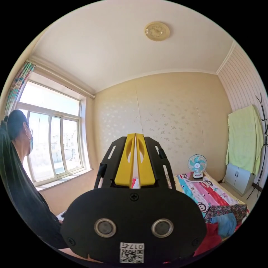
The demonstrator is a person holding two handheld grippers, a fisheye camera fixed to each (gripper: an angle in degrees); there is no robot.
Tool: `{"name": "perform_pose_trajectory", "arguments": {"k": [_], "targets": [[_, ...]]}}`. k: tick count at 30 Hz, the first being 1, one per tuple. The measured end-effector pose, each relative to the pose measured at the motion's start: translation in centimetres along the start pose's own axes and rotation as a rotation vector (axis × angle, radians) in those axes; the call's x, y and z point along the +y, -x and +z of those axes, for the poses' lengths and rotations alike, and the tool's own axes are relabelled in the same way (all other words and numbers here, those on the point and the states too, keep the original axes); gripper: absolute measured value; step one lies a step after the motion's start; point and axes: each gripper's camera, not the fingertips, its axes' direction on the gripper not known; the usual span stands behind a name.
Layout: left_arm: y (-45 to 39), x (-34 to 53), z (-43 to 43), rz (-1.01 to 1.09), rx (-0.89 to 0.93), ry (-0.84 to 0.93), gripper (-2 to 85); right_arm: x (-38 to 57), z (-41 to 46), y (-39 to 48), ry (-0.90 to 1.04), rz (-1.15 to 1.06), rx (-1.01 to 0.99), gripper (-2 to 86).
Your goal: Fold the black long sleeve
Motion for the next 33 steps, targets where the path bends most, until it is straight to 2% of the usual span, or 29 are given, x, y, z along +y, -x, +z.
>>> {"name": "perform_pose_trajectory", "arguments": {"k": [5, 6, 7, 9, 12, 14, 16, 18, 20, 26, 29, 31, 32, 33], "targets": [[-0.3, -4.3, 6.1, -0.134, 0.165, -0.059, 17.5, -0.2, -2.1, -1.7, -0.055, 0.035, -0.005, 0.5], [-0.7, -4.5, 8.3, -0.189, 0.137, -0.076, 17.8, 0.1, -2.1, -2.3, -0.068, 0.049, -0.030, 0.5], [-1.3, -4.3, 9.1, -0.213, 0.094, -0.099, 18.0, 0.5, -1.9, -2.9, -0.078, 0.072, -0.049, 0.5], [-5.6, -3.2, 11.3, -0.238, -0.112, -0.169, 16.9, 1.5, -1.2, -4.0, -0.085, 0.125, -0.069, 0.5], [-12.1, -3.1, 14.2, -0.070, -0.385, -0.138, 13.3, 3.2, 0.4, -6.3, -0.083, 0.217, -0.129, 0.4], [-13.8, -2.4, 15.2, -0.007, -0.391, -0.135, 10.4, 4.3, 1.3, -7.7, -0.082, 0.267, -0.174, 0.4], [-13.2, -1.6, 15.7, -0.028, -0.268, -0.115, 9.4, 5.9, 2.2, -9.6, -0.107, 0.322, -0.241, 0.4], [-10.9, -0.3, 16.3, -0.079, 0.008, -0.065, 8.0, 7.1, 2.6, -10.9, -0.140, 0.356, -0.272, 0.4], [-10.1, 1.2, 16.6, -0.040, 0.175, -0.040, 6.9, 8.2, 2.8, -12.2, -0.176, 0.383, -0.288, 0.3], [-12.0, 5.9, 13.8, 0.170, 0.437, -0.023, 4.8, 11.0, 2.5, -17.5, -0.244, 0.453, -0.292, 0.4], [-12.8, 6.8, 11.4, 0.215, 0.722, -0.094, 1.5, 11.2, 1.8, -19.9, -0.224, 0.396, -0.244, 0.4], [-14.2, 6.8, 8.6, 0.321, 1.015, -0.241, 0.2, 10.5, 1.2, -21.7, -0.154, 0.281, -0.184, 0.4], [-15.4, 6.4, 6.3, 0.417, 1.271, -0.394, -0.2, 10.2, 1.1, -22.0, -0.126, 0.242, -0.170, 0.4], [-16.6, 5.3, 4.4, 0.445, 1.406, -0.513, -0.4, 9.8, 1.2, -22.5, -0.058, 0.155, -0.137, 0.4]]}}
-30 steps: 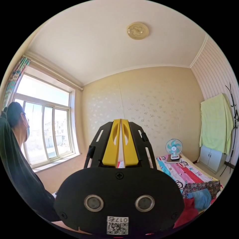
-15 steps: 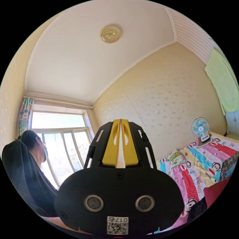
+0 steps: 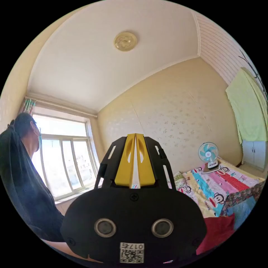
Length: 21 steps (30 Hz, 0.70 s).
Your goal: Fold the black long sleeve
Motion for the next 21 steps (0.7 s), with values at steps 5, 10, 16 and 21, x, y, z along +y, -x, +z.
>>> {"name": "perform_pose_trajectory", "arguments": {"k": [5, 10, 16, 21], "targets": [[3.1, -9.2, 5.5, -0.124, -0.654, 0.096, -0.3, 1.6, 1.9, -2.5, 0.291, -0.210, 0.175, 0.4], [10.5, -12.7, 1.9, -0.305, -0.701, 0.014, 2.0, 4.9, 1.0, -6.6, 0.347, -0.209, 0.123, 0.4], [22.2, -3.6, -6.1, -0.631, -1.022, -0.004, 10.3, 6.7, 2.3, -9.7, 0.542, -0.235, 0.267, 0.4], [30.4, 5.3, -13.5, -0.855, -1.181, -0.127, 11.9, 5.6, 5.3, -9.2, 0.574, -0.306, 0.277, 0.4]]}}
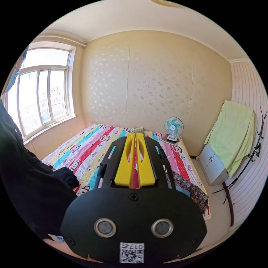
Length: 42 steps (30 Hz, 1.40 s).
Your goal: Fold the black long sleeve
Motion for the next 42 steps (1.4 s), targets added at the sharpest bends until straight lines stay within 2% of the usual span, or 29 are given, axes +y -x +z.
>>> {"name": "perform_pose_trajectory", "arguments": {"k": [4, 8, 10, 12, 13, 15, 16, 20, 22, 24, 28, 30, 31, 33, 36, 39, 42], "targets": [[3.7, -3.2, -0.7, -0.088, -0.034, -0.144, 13.6, -2.5, 1.7, 1.4, -0.028, -0.031, -0.049, 0.4], [9.0, -7.0, -0.3, -0.236, -0.182, -0.276, 16.5, -4.6, 3.8, 3.6, 0.033, -0.103, -0.069, 0.4], [12.6, -8.2, 1.4, -0.294, -0.140, -0.264, 16.4, -5.7, 5.0, 5.6, 0.072, -0.172, -0.082, 0.3], [16.5, -10.2, 5.5, -0.237, 0.046, -0.167, 16.3, -6.3, 5.9, 7.0, 0.106, -0.216, -0.097, 0.3], [17.0, -10.4, 6.1, -0.213, 0.058, -0.157, 15.4, -6.7, 6.6, 7.9, 0.134, -0.235, -0.104, 0.3], [17.8, -10.8, 6.3, -0.086, -0.080, -0.130, 10.6, -7.0, 7.8, 9.0, 0.177, -0.243, -0.103, 0.3], [17.8, -11.0, 6.2, -0.038, -0.077, -0.105, 9.1, -6.9, 8.7, 9.6, 0.206, -0.247, -0.105, 0.3], [18.0, -10.4, 3.6, 0.373, 0.255, 0.046, 7.5, -6.0, 10.1, 11.3, 0.227, -0.267, -0.141, 0.3], [16.7, -8.6, 2.0, 0.588, 0.361, 0.104, 7.2, -5.1, 10.3, 11.3, 0.178, -0.222, -0.186, 0.3], [13.4, -4.7, -0.4, 0.891, 0.471, 0.194, 7.0, -4.6, 10.1, 10.7, 0.130, -0.159, -0.240, 0.3], [8.1, 1.4, -5.3, 1.272, 0.745, 0.299, 6.7, -3.7, 8.6, 9.8, -0.029, -0.105, -0.338, 0.4], [5.2, 5.1, -10.4, 1.519, 1.035, 0.331, 6.5, -3.5, 7.8, 10.0, -0.071, -0.136, -0.364, 0.6], [4.7, 5.9, -11.8, 1.579, 1.126, 0.342, 6.5, -3.5, 7.2, 10.3, -0.094, -0.163, -0.382, 0.7], [3.1, 7.9, -16.7, 1.763, 1.520, 0.427, 6.3, -3.3, 6.4, 10.6, -0.133, -0.192, -0.420, 1.1], [1.6, 8.6, -19.4, 1.796, 1.852, 0.506, 6.1, -2.9, 5.1, 10.7, -0.247, -0.186, -0.537, 2.8], [0.5, 10.2, -18.1, 1.675, 2.033, 0.635, 6.1, -2.4, 4.1, 10.4, -0.400, -0.102, -0.662, 6.4], [1.1, 13.0, -14.2, 1.512, 2.081, 0.792, 5.9, -2.4, 3.9, 10.7, -0.517, 0.002, -0.841, 13.1]]}}
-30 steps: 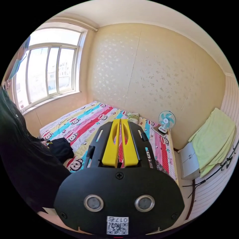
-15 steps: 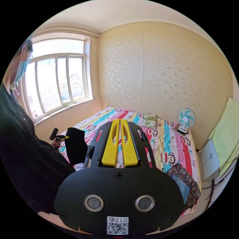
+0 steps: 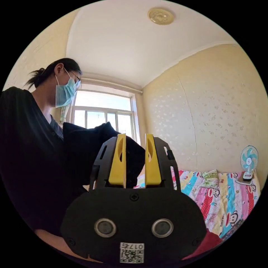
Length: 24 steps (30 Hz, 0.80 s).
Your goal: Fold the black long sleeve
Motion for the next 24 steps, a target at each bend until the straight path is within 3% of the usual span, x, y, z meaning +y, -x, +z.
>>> {"name": "perform_pose_trajectory", "arguments": {"k": [5, 7, 9, 11, 13, 16, 20, 22, 24], "targets": [[3.0, 9.2, 2.2, -0.146, 0.102, -0.095, 5.8, 0.2, 3.3, 2.1, 0.027, 0.043, -0.145, 21.9], [4.1, 12.3, 2.2, -0.193, 0.127, -0.138, 5.8, 1.5, 6.5, 3.8, 0.235, -0.021, -0.138, 22.5], [5.6, 15.7, 1.6, -0.253, 0.139, -0.178, 5.8, 3.3, 9.3, 4.6, 0.420, -0.011, -0.213, 19.9], [6.2, 17.5, 0.9, -0.277, 0.119, -0.172, 5.8, 5.1, 11.8, 5.8, 0.617, -0.043, -0.289, 6.9], [6.3, 18.8, 0.1, -0.295, 0.053, -0.137, 5.9, 5.8, 12.4, 7.5, 0.620, -0.136, -0.148, 5.8], [6.0, 20.4, -1.4, -0.348, -0.111, -0.067, 6.3, 3.8, 12.3, 7.6, 0.603, -0.178, 0.052, 6.2], [6.1, 23.7, -4.6, -0.481, -0.495, 0.052, 8.2, -0.5, 12.5, 6.5, 0.560, -0.188, 0.320, 6.5], [6.8, 26.1, -7.0, -0.584, -0.677, 0.070, 7.9, -3.4, 12.3, 6.4, 0.449, -0.171, 0.488, 6.7], [7.2, 30.0, -10.1, -0.668, -0.865, 0.017, 6.7, -5.4, 11.6, 5.9, 0.326, -0.087, 0.500, 6.7]]}}
